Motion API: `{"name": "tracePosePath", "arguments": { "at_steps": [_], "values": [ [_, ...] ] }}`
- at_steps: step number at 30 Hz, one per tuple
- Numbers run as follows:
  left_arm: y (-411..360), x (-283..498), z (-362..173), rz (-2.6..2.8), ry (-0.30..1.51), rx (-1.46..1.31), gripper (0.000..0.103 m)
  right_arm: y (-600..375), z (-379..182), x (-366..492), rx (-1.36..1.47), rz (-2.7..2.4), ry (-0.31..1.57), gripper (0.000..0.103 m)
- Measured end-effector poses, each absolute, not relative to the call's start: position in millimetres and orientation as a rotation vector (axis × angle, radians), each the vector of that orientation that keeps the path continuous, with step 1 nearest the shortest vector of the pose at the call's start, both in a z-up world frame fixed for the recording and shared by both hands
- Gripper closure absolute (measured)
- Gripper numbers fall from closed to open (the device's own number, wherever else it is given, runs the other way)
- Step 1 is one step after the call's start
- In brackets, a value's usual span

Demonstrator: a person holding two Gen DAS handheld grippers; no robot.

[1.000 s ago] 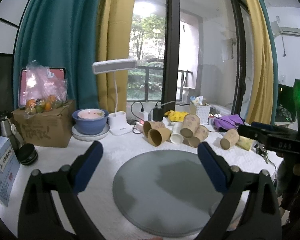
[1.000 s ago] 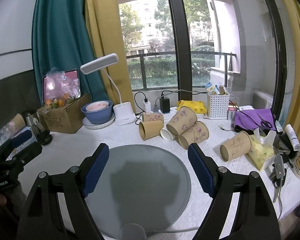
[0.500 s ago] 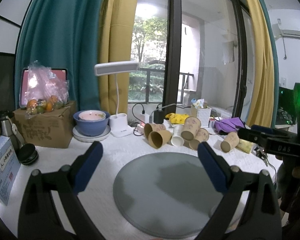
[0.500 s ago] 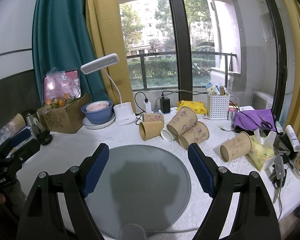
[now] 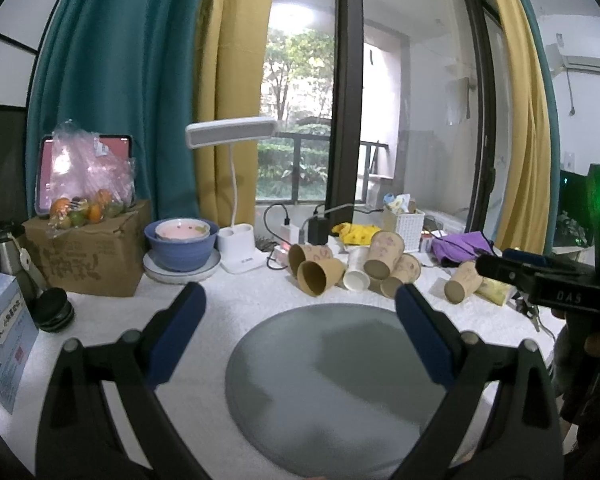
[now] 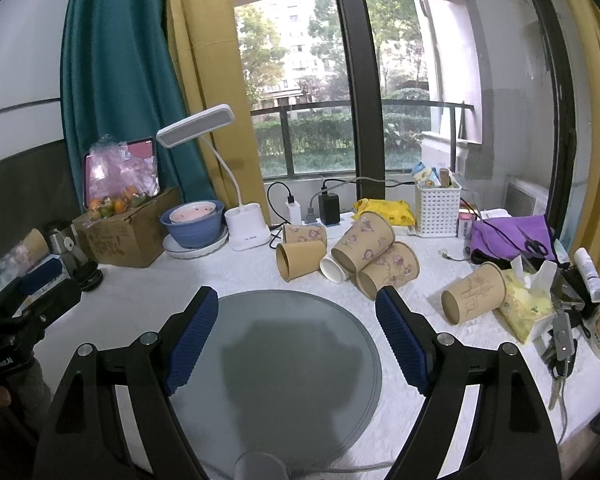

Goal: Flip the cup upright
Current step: 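Move the left gripper to a tan cup lying on its side and close on it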

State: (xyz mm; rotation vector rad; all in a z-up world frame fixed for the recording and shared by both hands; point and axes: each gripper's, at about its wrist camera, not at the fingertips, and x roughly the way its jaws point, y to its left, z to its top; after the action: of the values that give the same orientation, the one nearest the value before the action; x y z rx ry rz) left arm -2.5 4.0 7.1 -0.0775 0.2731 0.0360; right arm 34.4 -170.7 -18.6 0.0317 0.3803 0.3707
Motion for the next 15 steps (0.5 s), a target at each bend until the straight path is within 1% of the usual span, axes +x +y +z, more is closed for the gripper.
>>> {"name": "tracePosePath", "arguments": {
  "at_steps": [7,15],
  "values": [
    [-5,31,1,0.017,0.330,-0.041,0.006,-179,-19,55,0.038,0.353,0.414,0.019],
    [-28,97,-12,-0.038,0.446,0.011,0.006,-203,-44,115,0.053,0.320,0.482,0.019]
  ]
}}
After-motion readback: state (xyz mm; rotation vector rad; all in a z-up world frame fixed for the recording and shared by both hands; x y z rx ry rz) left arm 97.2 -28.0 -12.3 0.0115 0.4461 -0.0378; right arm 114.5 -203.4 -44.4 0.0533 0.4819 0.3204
